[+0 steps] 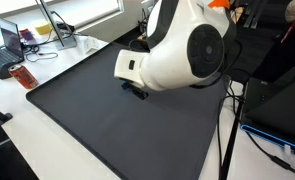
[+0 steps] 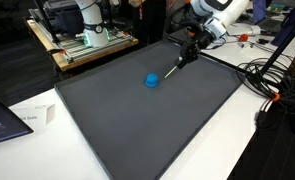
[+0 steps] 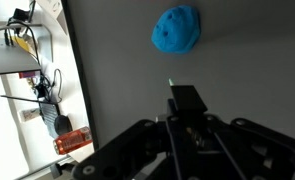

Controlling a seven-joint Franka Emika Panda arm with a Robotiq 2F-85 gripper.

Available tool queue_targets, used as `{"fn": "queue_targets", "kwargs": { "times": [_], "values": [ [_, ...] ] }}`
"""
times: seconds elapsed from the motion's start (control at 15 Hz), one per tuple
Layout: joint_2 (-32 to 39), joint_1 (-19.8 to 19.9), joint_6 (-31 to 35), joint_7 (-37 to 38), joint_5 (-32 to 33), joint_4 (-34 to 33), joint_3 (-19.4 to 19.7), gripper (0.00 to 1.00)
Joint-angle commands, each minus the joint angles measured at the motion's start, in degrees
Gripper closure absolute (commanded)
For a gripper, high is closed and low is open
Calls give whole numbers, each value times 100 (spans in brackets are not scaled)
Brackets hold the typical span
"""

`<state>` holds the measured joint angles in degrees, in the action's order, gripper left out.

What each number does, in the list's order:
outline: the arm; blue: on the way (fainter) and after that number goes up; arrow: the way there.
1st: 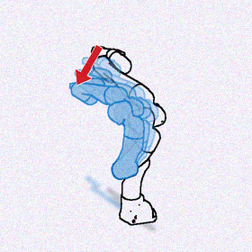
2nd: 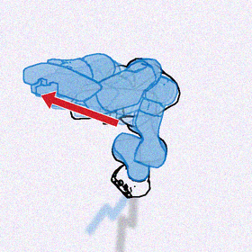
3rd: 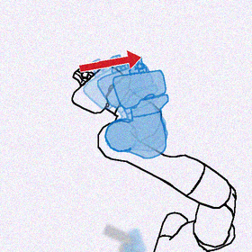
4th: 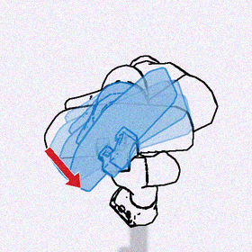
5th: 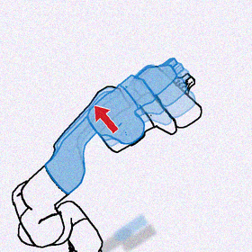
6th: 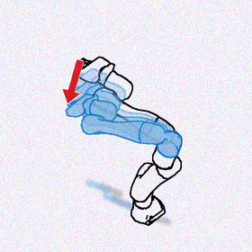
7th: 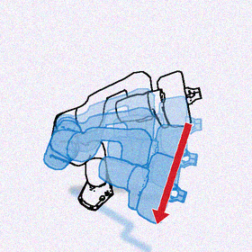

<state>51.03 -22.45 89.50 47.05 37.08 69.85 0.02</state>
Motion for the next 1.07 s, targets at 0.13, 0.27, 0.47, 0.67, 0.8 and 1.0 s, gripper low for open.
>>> {"fn": "queue_targets", "kwargs": {
  "times": [0.13, 0.27, 0.47, 0.67, 0.8, 1.0],
  "values": [
    [41, 437, -133, -872, -932, -542, 5, 97],
    [46, 588, -207, -1125, -1316, -651, 49, 97],
    [25, 827, -323, -1401, -1816, -772, 79, 97],
    [-2, 1042, -450, -1656, -2232, -871, 108, 97],
    [-33, 1189, -476, -1808, -2477, -919, 119, 97],
    [-131, 1449, -394, -2064, -2868, -905, 96, 97]
  ]
}}
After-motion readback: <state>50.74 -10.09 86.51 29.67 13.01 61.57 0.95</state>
